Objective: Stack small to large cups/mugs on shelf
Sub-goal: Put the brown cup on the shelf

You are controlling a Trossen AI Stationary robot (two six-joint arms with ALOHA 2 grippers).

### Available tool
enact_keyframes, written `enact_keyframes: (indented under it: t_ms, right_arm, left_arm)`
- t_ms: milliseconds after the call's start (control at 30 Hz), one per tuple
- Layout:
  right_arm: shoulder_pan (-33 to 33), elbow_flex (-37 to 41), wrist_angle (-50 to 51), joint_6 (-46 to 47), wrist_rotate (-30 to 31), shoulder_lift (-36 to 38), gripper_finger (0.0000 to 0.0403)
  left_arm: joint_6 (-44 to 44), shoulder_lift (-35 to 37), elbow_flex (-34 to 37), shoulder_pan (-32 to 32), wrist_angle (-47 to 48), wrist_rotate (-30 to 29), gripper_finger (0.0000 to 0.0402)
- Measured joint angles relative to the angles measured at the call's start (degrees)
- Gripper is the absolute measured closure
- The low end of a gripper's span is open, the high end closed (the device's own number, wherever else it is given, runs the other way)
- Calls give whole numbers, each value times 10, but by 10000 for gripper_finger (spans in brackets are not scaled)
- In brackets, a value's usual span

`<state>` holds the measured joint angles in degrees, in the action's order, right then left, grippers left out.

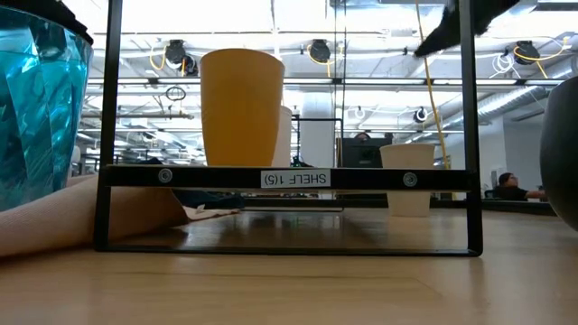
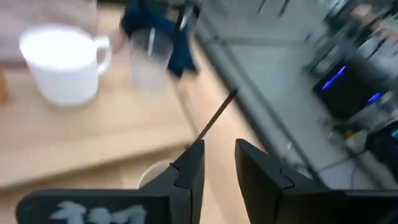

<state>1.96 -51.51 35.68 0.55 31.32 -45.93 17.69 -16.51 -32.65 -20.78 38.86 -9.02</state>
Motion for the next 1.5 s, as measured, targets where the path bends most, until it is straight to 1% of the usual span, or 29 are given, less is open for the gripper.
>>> enact_keyframes:
  t_ms: [133,267,400,533,633,733,767,900,967,1133,1333,1500]
  right_arm:
    - [-77,0,11,-38,-85,-68,321]
    - [-124,-5,14,-65,-105,-133,313]
    - [-155,-33,37,-87,-103,-183,289]
    - [-169,-68,26,-95,-103,-205,276]
    - [-170,-80,28,-87,-105,-205,277]
    - [-178,-80,51,-88,-108,-205,280]
    - [-185,-80,61,-84,-117,-206,281]
    - [-218,-80,72,-71,-193,-225,281]
    - [-227,-79,73,-72,-213,-236,281]
    - [-239,-79,72,-76,-231,-271,282]
    - [-237,-79,83,-86,-282,-303,282]
    - [-237,-79,88,-90,-286,-317,282]
  left_arm:
    - [16,0,1,0,-8,0,321]
    - [16,0,1,0,-21,0,321]
    - [16,0,1,0,-24,0,321]
    - [16,0,1,0,-24,0,321]
    - [13,0,1,0,-24,-1,321]
    - [12,0,1,0,-24,-1,321]
    - [9,0,1,0,-24,-2,321]
    - [6,0,1,0,-24,-5,321]
    - [6,0,1,0,-24,-5,321]
    - [14,0,0,0,-23,-7,321]
    - [15,0,0,0,-22,-15,321]
    - [15,0,0,0,-22,-16,321]
